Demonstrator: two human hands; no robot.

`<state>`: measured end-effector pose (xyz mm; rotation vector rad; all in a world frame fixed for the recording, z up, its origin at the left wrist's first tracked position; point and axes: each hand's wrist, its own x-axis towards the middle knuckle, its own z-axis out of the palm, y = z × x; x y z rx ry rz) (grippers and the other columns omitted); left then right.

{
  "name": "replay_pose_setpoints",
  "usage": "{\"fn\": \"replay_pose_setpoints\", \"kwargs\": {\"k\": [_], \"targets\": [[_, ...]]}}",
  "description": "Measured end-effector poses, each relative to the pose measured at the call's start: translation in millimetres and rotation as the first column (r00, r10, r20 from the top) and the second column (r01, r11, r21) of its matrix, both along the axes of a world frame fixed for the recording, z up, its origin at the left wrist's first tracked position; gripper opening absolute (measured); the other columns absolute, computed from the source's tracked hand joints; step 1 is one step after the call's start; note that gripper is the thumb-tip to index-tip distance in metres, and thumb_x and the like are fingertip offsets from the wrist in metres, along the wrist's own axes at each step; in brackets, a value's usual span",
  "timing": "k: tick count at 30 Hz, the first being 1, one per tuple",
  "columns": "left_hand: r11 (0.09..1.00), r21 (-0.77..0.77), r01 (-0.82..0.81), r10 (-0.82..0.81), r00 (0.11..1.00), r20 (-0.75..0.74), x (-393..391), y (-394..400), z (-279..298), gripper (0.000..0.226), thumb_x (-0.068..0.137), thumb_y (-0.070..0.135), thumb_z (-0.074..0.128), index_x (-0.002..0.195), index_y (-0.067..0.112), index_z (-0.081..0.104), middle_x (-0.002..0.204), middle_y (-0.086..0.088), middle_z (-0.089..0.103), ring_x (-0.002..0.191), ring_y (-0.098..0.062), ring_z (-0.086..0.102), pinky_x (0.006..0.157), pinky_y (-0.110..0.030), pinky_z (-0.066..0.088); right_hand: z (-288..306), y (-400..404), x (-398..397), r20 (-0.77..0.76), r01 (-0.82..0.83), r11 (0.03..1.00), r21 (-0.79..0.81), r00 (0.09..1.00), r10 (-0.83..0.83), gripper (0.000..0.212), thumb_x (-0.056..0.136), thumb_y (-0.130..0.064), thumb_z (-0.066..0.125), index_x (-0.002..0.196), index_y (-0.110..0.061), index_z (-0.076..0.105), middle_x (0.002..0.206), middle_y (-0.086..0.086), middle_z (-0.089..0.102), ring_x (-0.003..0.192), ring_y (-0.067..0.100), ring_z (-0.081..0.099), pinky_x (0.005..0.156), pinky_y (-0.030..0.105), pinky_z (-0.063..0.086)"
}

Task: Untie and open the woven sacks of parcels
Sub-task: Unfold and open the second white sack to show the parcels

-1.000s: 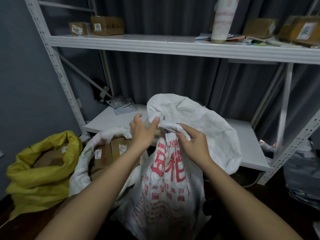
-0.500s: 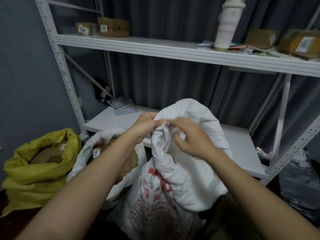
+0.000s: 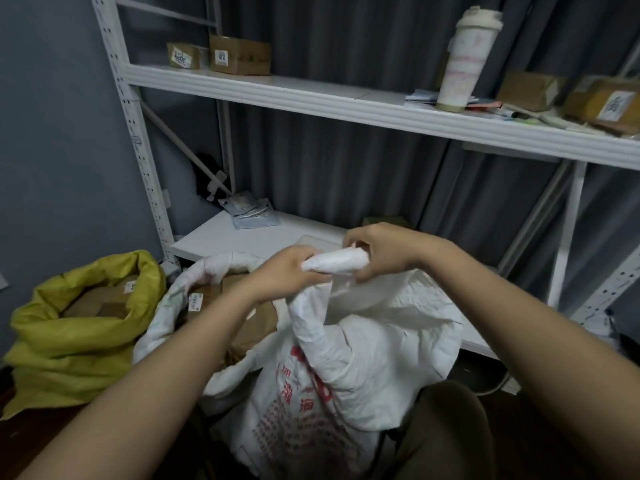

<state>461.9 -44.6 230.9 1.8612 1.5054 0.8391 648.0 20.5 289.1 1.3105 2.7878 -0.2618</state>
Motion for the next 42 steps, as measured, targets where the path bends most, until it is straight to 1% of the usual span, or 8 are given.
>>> {"fn": "replay_pose_setpoints", "kwargs": {"k": [7,12,17,22,28,33,38,42], "targets": [[0.963,0.243,-0.117,0.251,0.723,-0.644,22.2,-9.1,-10.1,0.053,0.081,0.046,0.066,0.118,0.017,0.043,0.114,-0.002,0.051,0.108,-0.025,0.049,0.074,-0.034,0.038,-20.1,-9.8,-23.9,-0.102,0.096,0.937,-0.335,0.985,-0.138,0.017,0.071,-0.025,0.077,0.08,-0.022,0.063,0.075,-0.002,0.066,0.069,0.016,0.061,0.058,0.026,0.045],[0.989,-0.141,-0.043,0.042,0.999,-0.012,-17.0,-11.1,-5.3,0.031,0.08,0.041,0.071,0.093,0.024,0.049,0.088,0.007,0.057,0.08,-0.011,0.055,0.057,-0.015,0.038,-21.5,-16.6,-8.1,0.024,-0.022,0.999,0.041,1.0,0.021,0.042,0.073,-0.032,0.075,0.108,-0.023,0.053,0.095,-0.005,0.062,0.086,0.017,0.058,0.068,0.033,0.046],[0.989,0.141,0.034,0.018,0.936,-0.352,-8.4,-16.3,-15.3,0.049,0.084,0.057,0.055,0.121,0.028,0.043,0.109,0.01,0.046,0.092,-0.01,0.052,0.076,-0.031,0.043,-50.6,-25.3,-11.3,-0.347,0.02,0.929,-0.37,0.924,-0.158,0.027,0.072,-0.017,0.074,0.096,-0.012,0.064,0.084,0.001,0.064,0.077,0.015,0.059,0.067,0.031,0.044],[0.995,0.093,-0.029,0.015,0.989,0.144,-29.2,-22.2,-25.8,0.012,0.094,0.044,0.05,0.091,0.033,0.054,0.087,0.016,0.059,0.091,-0.008,0.056,0.076,-0.021,0.04,-56.4,-26.7,1.4,-0.213,0.055,0.997,-0.057,0.975,-0.066,0.03,0.074,-0.033,0.074,0.097,-0.022,0.059,0.094,-0.002,0.065,0.084,0.018,0.06,0.071,0.034,0.048],[0.925,0.366,0.106,0.201,0.679,-0.706,5.6,-27.6,-29.8,0.052,0.09,0.061,0.039,0.123,0.022,0.047,0.117,0.0,0.054,0.109,-0.021,0.049,0.078,-0.035,0.039,-66.6,-32.3,-14.1,-0.293,0.047,0.901,-0.431,0.937,-0.19,0.021,0.07,-0.017,0.077,0.089,-0.017,0.067,0.087,0.002,0.067,0.079,0.017,0.061,0.073,0.033,0.048],[1.0,-0.007,-0.008,0.008,0.994,0.111,-26.6,-32.3,-38.9,0.021,0.094,0.042,0.05,0.075,0.033,0.053,0.069,0.021,0.058,0.073,0.001,0.053,0.067,-0.024,0.036,-74.0,-44.6,-1.9,-0.298,0.078,0.997,0.0,0.952,-0.075,0.024,0.074,-0.024,0.074,0.091,-0.016,0.06,0.086,-0.003,0.064,0.082,0.018,0.058,0.07,0.034,0.045],[0.976,0.204,0.072,0.06,0.816,-0.576,1.7,-38.9,-45.9,0.037,0.092,0.054,0.043,0.11,0.023,0.049,0.104,0.004,0.056,0.098,-0.02,0.054,0.077,-0.036,0.042,-87.6,-56.0,-7.5,-0.43,-0.087,0.767,-0.636,0.865,-0.259,0.018,0.078,-0.005,0.072,0.093,-0.014,0.065,0.086,-0.002,0.065,0.078,0.007,0.06,0.068,0.02,0.047],[0.998,0.051,0.024,-0.024,1.0,0.01,-17.0,-41.8,-56.7,0.021,0.097,0.039,0.045,0.081,0.026,0.049,0.075,0.008,0.055,0.074,-0.015,0.053,0.072,-0.036,0.043,-98.8,-47.9,6.2,-0.1,0.064,0.992,-0.109,0.992,-0.075,0.027,0.076,-0.019,0.072,0.098,-0.015,0.057,0.097,0.001,0.062,0.085,0.017,0.055,0.066,0.03,0.04]]}}
